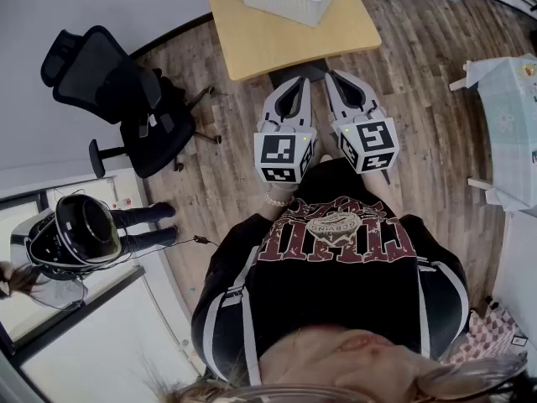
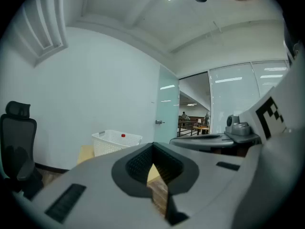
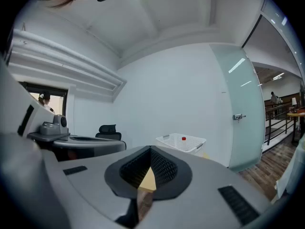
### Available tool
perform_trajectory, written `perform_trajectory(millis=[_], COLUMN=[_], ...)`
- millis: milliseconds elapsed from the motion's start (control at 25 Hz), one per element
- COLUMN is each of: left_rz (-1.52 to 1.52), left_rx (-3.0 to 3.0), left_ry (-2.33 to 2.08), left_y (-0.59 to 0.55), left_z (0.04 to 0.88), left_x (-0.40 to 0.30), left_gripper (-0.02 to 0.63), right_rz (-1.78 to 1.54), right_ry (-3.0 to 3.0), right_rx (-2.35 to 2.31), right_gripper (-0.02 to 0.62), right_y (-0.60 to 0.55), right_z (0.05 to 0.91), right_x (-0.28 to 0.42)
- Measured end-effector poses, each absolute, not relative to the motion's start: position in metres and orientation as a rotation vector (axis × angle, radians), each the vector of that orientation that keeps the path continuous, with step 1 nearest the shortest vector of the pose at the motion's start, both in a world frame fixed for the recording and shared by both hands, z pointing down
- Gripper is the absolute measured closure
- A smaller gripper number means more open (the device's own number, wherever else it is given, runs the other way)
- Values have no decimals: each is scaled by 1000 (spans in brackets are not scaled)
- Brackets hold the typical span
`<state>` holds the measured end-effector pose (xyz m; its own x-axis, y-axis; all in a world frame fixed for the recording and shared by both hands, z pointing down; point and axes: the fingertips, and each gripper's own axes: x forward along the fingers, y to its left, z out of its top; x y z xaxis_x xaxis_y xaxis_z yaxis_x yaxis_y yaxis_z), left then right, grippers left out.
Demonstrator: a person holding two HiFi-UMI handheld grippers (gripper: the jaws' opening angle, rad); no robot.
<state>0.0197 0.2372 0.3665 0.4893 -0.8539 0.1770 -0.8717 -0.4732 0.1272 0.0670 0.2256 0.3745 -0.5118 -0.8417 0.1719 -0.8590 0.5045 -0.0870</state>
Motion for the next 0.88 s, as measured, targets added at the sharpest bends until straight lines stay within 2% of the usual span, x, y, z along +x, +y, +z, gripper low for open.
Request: perform_trajectory(millis=[880], left_rz=[136], left_rx=[2523], left_ry=[-1500], left_y=[242], left_z=[369], left_x=[43], left_gripper=[558], right_rz=[274], right_ry=[-2654], right_rx=[1457], right_gripper=[578], right_y=[230], right_z=[378], right_x=[88])
